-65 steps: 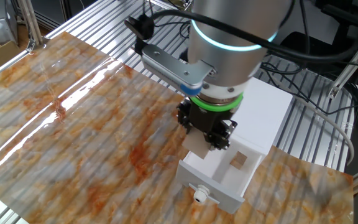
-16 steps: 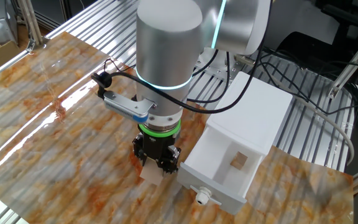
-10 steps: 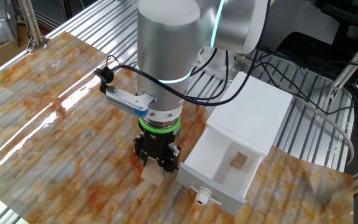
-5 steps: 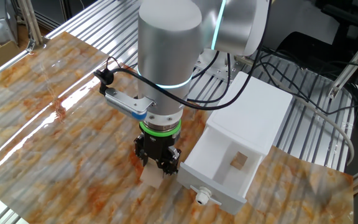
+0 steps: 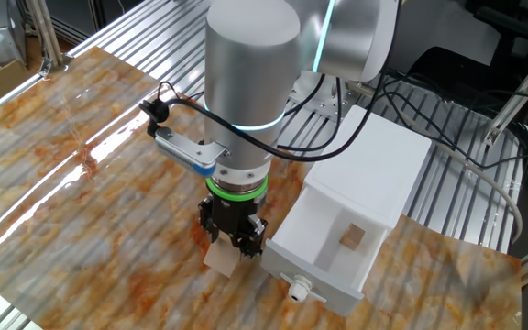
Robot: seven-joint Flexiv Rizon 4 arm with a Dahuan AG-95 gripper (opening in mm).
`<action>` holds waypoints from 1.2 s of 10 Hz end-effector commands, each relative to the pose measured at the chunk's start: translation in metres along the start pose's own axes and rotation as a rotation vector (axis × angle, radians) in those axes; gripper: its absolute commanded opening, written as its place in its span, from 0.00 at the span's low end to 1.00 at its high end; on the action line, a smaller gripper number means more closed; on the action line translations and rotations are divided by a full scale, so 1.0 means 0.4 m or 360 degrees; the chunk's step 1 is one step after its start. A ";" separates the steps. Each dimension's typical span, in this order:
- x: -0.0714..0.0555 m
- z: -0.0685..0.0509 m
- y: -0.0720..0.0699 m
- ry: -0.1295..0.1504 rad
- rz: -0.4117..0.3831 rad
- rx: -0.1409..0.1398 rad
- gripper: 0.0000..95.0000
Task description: Take something out of a drawer
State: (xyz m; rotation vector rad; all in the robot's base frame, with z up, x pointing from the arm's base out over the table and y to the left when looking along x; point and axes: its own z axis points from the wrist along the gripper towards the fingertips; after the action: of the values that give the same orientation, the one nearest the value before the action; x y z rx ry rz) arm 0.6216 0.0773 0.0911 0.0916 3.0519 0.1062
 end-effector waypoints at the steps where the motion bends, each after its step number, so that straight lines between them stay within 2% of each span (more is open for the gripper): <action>1: -0.001 -0.009 -0.001 0.0011 -0.0001 0.0007 0.60; 6: -0.003 -0.021 -0.002 0.0040 -0.0030 0.0005 0.60; 7: -0.003 -0.024 -0.002 0.0045 -0.0061 -0.0004 0.40; 8: -0.003 -0.025 -0.002 0.0046 -0.0094 -0.0014 0.40; 9: -0.002 -0.026 -0.002 0.0045 -0.0141 -0.0017 0.20; 10: 0.003 -0.028 0.001 0.0046 -0.0192 0.0002 0.20; 11: 0.012 -0.035 0.010 0.0048 -0.0222 0.0001 0.00; 12: 0.024 -0.047 0.023 0.0050 -0.0237 0.0003 0.00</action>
State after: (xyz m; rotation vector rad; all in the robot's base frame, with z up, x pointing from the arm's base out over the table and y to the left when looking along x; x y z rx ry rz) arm 0.6126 0.0858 0.1080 -0.1332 3.0768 0.1007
